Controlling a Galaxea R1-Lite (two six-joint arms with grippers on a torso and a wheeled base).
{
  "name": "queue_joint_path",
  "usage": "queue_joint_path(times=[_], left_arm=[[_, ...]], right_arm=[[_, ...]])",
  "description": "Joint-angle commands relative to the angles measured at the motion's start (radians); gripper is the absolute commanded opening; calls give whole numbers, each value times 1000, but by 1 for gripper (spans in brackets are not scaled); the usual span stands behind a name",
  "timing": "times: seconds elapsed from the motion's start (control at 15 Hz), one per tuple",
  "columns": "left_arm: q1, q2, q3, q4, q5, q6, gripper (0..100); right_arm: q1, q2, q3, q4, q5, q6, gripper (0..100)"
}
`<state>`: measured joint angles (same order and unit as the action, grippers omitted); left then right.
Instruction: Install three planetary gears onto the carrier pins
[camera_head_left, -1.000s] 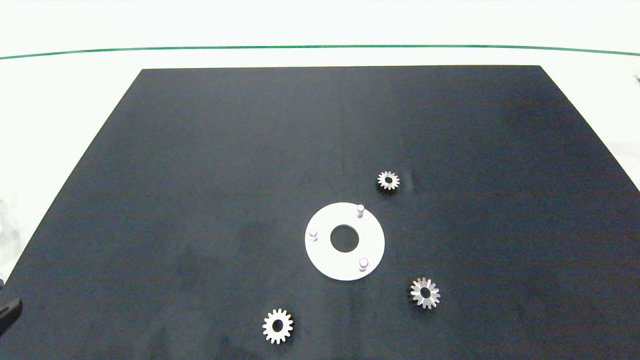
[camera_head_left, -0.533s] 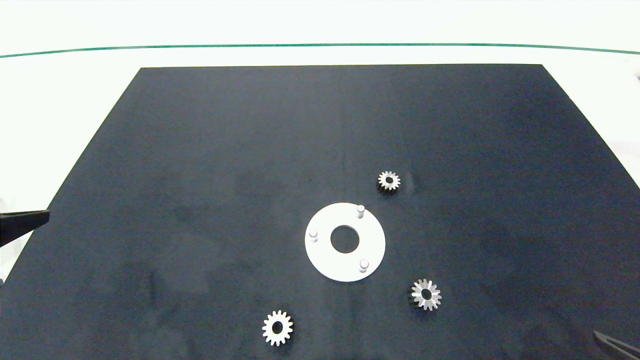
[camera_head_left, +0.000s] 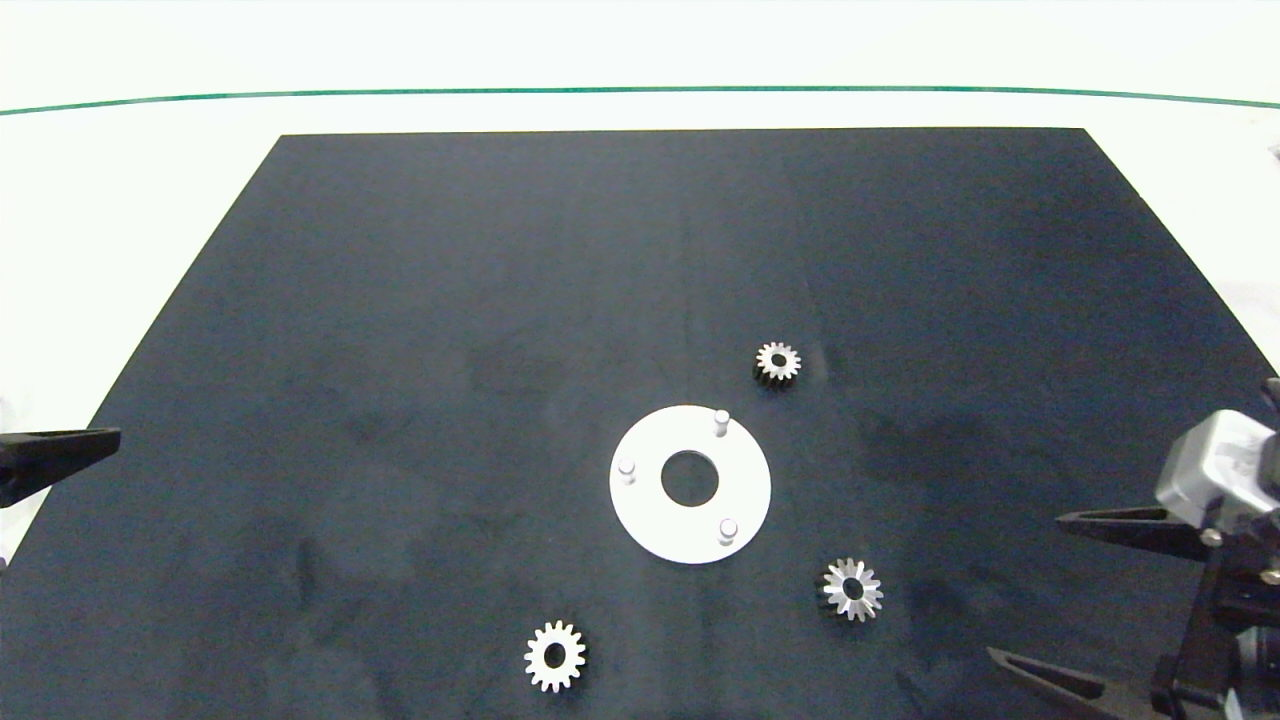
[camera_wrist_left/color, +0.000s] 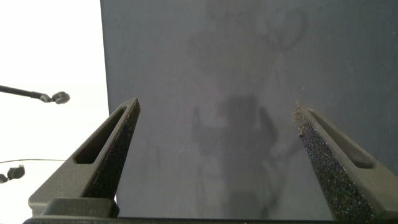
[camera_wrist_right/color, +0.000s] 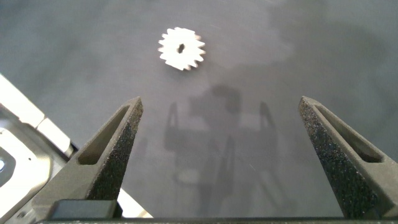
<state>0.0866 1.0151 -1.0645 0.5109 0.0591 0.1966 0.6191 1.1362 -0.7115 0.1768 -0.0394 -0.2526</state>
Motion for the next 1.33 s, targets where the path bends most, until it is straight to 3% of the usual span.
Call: queue_joint_path(times=[0.07, 0.27, 0.4, 0.6, 1.0, 1.27, 1.33], left_arm=[[-2, -15, 1, 3, 1, 1, 100], [-16, -16, 1, 15, 1, 1, 100], [-19, -20, 1, 17, 1, 3, 100], [-24, -20, 1, 18, 1, 3, 100], [-24, -30, 0, 18, 1, 3, 100], [-24, -32, 0, 18, 1, 3, 100], [-24, -33, 1, 18, 1, 3, 100]], right_arm=[[67, 160, -37, -39, -11, -2, 100], [77, 270, -37, -137, -45, -4, 100], [96, 315, -39, -175, -51, -4, 100], [97, 355, -39, -189, -74, -4, 100], [103, 402, -37, -198, -77, -4, 100], [114, 425, -36, -232, -131, -4, 94], [114, 430, -36, -235, -129, -4, 91]])
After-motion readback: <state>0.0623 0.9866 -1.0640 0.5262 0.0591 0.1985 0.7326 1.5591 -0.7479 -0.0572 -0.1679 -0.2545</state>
